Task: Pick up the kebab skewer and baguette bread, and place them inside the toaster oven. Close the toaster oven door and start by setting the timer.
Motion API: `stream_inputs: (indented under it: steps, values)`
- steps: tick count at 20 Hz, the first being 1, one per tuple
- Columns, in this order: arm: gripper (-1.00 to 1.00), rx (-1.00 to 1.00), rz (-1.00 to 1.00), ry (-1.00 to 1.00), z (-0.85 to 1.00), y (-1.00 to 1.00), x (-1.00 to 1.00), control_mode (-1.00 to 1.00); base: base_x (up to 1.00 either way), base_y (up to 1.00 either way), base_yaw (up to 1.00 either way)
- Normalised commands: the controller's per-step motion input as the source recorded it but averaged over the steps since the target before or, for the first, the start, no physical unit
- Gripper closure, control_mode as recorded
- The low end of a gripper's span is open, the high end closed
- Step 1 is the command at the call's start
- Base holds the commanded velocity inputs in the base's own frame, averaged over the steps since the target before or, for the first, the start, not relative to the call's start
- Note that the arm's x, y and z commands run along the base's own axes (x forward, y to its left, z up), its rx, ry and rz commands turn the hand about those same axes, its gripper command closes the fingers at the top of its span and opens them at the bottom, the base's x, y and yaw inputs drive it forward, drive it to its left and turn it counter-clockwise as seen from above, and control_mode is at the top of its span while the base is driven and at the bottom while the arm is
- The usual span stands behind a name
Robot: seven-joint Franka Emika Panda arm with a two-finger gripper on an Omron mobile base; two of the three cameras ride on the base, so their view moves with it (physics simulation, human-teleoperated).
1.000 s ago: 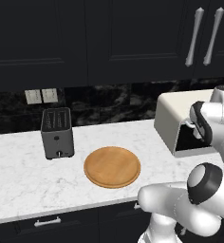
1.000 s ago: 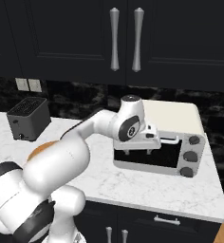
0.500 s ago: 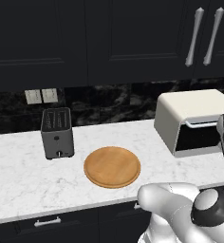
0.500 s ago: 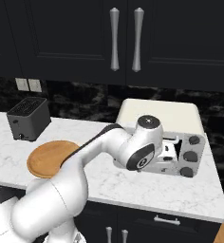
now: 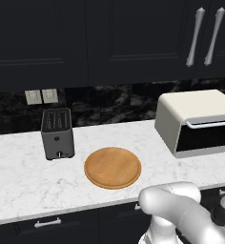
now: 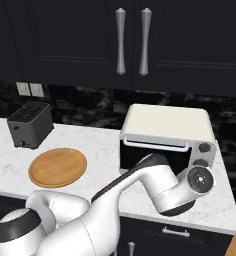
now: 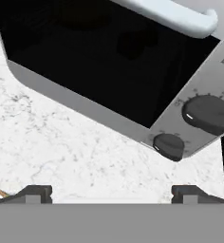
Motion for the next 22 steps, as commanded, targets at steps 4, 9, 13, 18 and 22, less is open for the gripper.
stream_inputs:
  steps: [4,9,13,18,22]
  values:
    - [-1.00,-0.06,0.49,-0.44,0.00,-0.56,0.11,-1.00,0.00,0.00,0.00]
    - [-1.00,-0.13,0.41,-0.50,-0.01,-0.37,0.03,-1.00,0.00,0.00,0.00]
    - [-1.00,-0.23,0.16,-0.41,-0.04,-0.03,0.16,-1.00,0.00,0.00,0.00]
    - [-1.00,-0.27,0.02,-0.32,-0.10,0.07,0.41,-1.00,0.00,0.00,0.00]
    - [-1.00,-0.24,0.00,-0.23,0.00,0.30,0.52,-1.00,0.00,0.00,0.00]
